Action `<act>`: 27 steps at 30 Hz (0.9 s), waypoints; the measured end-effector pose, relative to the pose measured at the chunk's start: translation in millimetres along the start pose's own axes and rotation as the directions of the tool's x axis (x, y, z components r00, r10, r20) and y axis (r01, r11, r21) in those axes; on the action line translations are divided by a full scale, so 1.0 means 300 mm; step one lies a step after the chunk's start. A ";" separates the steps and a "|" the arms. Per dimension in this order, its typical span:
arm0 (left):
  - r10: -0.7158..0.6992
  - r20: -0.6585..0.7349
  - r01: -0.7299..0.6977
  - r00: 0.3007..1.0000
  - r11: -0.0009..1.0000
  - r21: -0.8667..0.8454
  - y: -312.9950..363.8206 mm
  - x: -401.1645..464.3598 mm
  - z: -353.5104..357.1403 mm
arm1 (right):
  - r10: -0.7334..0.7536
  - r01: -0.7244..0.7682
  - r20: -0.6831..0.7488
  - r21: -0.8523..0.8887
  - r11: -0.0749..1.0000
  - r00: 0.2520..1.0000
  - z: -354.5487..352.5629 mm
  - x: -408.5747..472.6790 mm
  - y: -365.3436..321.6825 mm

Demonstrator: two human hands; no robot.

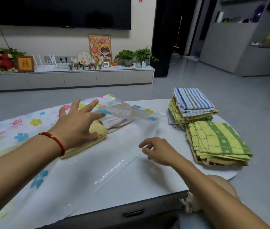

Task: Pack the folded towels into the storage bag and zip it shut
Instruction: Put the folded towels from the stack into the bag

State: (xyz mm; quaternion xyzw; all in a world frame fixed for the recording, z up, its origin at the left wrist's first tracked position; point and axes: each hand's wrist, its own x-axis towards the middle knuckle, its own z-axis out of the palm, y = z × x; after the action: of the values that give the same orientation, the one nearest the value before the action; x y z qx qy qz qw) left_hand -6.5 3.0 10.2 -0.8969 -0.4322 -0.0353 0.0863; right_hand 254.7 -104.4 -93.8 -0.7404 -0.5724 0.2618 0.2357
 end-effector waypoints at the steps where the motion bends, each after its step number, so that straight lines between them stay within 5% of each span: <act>1: 0.000 -0.007 0.000 1.000 1.000 -0.019 0.017 0.010 0.012 | 0.043 -0.048 -0.119 -0.036 0.998 0.992 -0.080 -0.030 0.064; 4: 0.002 -0.008 -0.003 1.000 0.999 -0.046 0.072 0.041 0.040 | 0.104 -0.225 -0.485 -0.198 0.954 0.868 -0.288 -0.104 0.269; 6: 0.001 -0.009 -0.002 1.000 0.998 -0.056 0.097 0.057 0.050 | 0.163 -0.410 -0.596 -0.306 0.859 0.786 -0.386 -0.132 0.394; 11: 0.036 -0.044 -0.035 0.998 0.999 0.016 0.103 0.039 0.068 | 0.617 -0.739 -0.418 -0.261 0.622 0.667 -0.494 -0.141 0.558; 13: 0.033 -0.067 -0.032 0.997 0.999 0.017 0.096 0.013 0.080 | 0.649 -0.744 -0.375 -0.224 0.630 0.662 -0.506 -0.137 0.569; 18: 0.066 -0.078 -0.051 0.995 0.983 0.179 0.064 -0.043 0.138 | 0.546 -0.680 -0.531 -0.081 0.729 0.648 -0.562 -0.135 0.573; 21: 0.050 -0.071 -0.031 0.996 0.969 0.245 0.031 -0.073 0.156 | 0.584 -0.552 -0.396 0.206 0.808 0.708 -0.628 -0.153 0.583; 24: 0.032 -0.102 -0.001 0.994 0.958 0.288 -0.011 -0.099 0.175 | 0.587 -0.450 -0.068 0.574 0.684 0.807 -0.673 -0.175 0.583; 27: 0.021 -0.082 0.009 0.996 0.938 0.346 -0.045 -0.125 0.190 | 0.480 -0.435 0.145 0.694 0.574 0.865 -0.678 -0.180 0.578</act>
State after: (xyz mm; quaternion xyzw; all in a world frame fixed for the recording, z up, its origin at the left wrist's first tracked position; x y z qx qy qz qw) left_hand -41.1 -7.1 -49.3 -0.8668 -0.4249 0.0037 0.2611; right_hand 502.8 -207.2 -46.9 -0.7217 -0.2095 0.4899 0.4418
